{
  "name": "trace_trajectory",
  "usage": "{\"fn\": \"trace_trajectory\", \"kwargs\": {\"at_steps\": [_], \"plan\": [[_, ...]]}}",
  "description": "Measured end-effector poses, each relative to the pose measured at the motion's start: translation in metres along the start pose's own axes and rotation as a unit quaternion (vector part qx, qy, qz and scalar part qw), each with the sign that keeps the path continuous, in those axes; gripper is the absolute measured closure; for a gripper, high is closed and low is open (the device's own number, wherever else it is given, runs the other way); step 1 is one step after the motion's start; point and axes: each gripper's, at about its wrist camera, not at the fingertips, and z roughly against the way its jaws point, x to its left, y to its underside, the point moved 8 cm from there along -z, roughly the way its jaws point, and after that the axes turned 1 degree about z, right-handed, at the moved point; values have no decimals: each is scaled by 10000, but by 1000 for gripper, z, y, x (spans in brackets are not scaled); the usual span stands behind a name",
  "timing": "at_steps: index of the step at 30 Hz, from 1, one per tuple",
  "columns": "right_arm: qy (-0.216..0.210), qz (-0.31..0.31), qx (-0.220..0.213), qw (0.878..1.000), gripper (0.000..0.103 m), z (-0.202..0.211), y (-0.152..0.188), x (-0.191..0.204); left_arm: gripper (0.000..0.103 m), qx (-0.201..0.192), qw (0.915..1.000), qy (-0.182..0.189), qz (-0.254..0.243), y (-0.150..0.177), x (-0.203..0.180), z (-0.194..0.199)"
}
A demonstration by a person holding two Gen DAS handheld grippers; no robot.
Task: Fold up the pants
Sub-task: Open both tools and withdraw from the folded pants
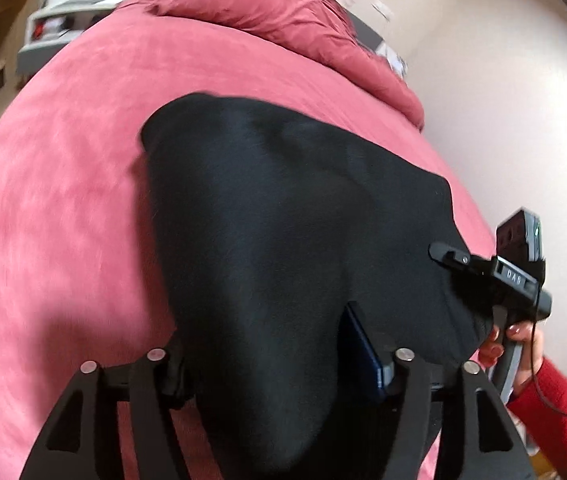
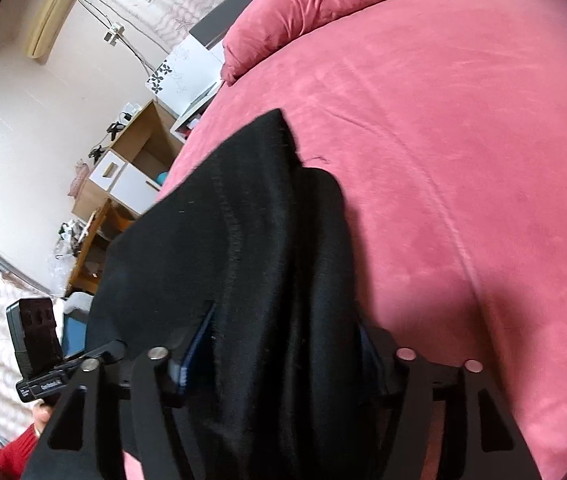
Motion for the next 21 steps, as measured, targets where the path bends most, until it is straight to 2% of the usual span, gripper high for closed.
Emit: {"fn": "trace_trajectory", "kwargs": {"at_steps": [4,6,8,10,12,13,15,17,18,21], "plan": [[356,75,-94,9993,31,14,1,-4,31,-311,9986,14,431,18,9,15],[623,196,-140,9978,31,21,1,-2,31,-444,9980,-113,435,27,8,25],[1119,406,-272,9925,31,35,0,-1,31,-552,9976,-359,232,36,6,35],[1430,530,-350,9877,31,46,-2,4,31,-502,9968,-609,-113,48,1,43],[1947,806,-737,9748,36,69,-7,18,34,-543,9935,-935,-343,52,-3,55],[2016,940,-881,9710,39,76,-9,26,35,-764,9904,-1072,-426,51,-3,72],[1997,1389,-1259,9617,42,90,-14,57,36,-1191,9853,-1102,-535,36,-15,92],[1938,1796,-1380,9545,47,88,-20,84,36,-1353,9831,-1080,-600,17,-27,98],[1934,1957,-1335,9521,52,81,-22,96,36,-1359,9826,-1087,-645,6,-32,95],[1987,2419,-847,9459,65,37,-32,121,36,-1038,9822,-1404,-698,-32,-40,60]]}}
